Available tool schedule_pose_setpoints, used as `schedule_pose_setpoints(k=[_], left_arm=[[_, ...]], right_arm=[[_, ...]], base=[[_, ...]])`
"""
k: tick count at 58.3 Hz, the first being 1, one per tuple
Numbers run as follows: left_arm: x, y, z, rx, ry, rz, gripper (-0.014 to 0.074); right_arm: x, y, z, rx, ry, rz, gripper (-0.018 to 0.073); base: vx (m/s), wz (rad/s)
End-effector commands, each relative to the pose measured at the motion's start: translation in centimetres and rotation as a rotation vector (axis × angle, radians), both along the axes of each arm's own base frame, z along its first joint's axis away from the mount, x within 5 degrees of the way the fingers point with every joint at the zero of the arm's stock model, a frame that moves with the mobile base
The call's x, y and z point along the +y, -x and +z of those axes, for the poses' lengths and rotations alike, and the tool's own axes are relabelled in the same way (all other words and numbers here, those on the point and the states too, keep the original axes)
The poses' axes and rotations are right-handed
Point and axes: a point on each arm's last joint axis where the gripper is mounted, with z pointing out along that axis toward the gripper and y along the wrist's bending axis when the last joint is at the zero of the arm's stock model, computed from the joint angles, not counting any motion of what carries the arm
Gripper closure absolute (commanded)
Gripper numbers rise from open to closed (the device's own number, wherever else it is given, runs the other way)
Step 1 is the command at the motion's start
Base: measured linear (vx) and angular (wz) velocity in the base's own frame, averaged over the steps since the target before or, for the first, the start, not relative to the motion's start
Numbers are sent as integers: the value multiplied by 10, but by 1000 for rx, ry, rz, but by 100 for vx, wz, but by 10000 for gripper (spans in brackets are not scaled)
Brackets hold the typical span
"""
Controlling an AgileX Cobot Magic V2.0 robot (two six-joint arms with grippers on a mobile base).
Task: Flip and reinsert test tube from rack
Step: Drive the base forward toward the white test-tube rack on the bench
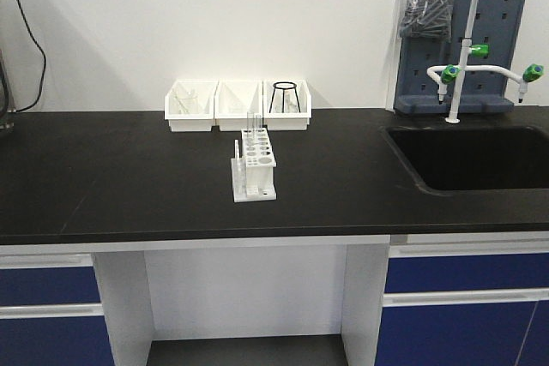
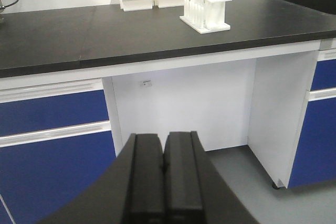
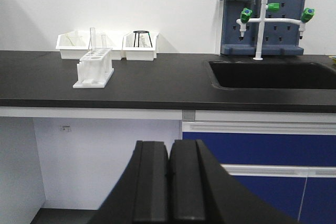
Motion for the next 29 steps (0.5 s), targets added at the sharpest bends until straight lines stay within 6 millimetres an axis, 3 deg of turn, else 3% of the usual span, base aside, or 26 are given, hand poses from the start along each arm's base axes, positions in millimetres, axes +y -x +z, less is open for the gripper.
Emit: schedule_pose_setpoints(k=[1, 29], left_arm=[[-1, 0, 9, -91, 19, -13, 602], [-1, 0, 9, -91, 19, -13, 602]], right_arm=[[1, 1, 7, -88, 2, 10, 570], [1, 1, 7, -88, 2, 10, 570]], base=[[19, 1], [33, 5]])
